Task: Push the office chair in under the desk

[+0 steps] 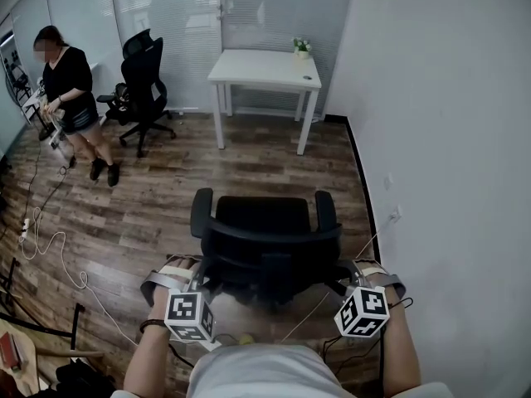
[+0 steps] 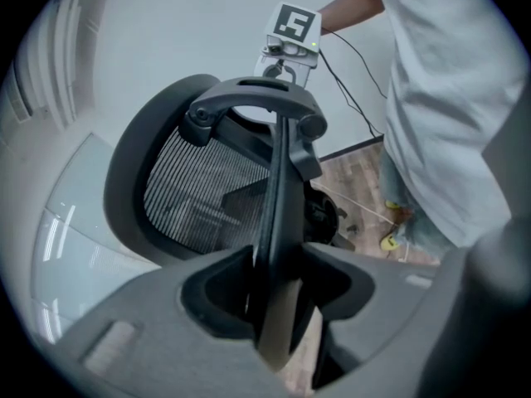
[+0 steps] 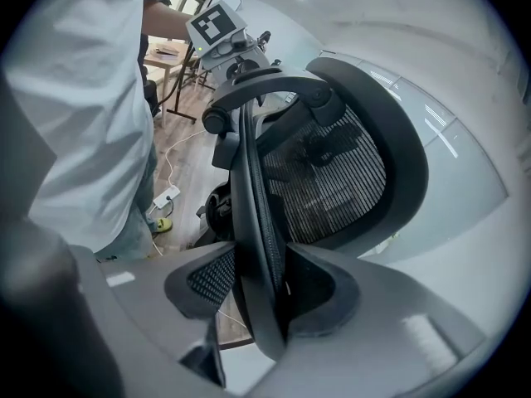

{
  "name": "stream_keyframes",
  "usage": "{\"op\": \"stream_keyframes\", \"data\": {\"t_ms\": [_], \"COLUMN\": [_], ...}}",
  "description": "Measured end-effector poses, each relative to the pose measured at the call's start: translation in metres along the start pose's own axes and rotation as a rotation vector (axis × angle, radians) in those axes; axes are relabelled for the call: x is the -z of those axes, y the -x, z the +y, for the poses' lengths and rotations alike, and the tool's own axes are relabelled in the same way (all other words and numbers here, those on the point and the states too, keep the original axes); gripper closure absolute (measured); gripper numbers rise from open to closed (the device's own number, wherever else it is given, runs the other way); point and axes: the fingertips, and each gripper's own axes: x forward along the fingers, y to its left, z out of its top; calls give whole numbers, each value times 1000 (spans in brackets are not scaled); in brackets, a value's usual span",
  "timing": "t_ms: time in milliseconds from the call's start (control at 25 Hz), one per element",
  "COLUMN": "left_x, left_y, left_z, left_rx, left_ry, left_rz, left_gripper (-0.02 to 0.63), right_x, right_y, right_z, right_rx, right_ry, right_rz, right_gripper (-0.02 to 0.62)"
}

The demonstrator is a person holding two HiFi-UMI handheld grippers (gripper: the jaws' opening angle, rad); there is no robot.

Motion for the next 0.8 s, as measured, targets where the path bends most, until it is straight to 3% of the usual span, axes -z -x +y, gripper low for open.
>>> {"op": "stream_keyframes", "data": {"t_ms": [440,800], "left_x": [9,-7], "left_y": [-30,-71], "left_z": [42,97], "left_rx": [-30,-42], "left_ry": [-29,-31], "left_rz": [-39,-51], "left_gripper": [430,433], "right_x": [2,29], "right_y": [-25,-48], "right_z": [-36,-99], "right_rx": [43,41], "right_ry": [-54,-63], "right_rz": [24,17], "right_gripper": [412,405]}}
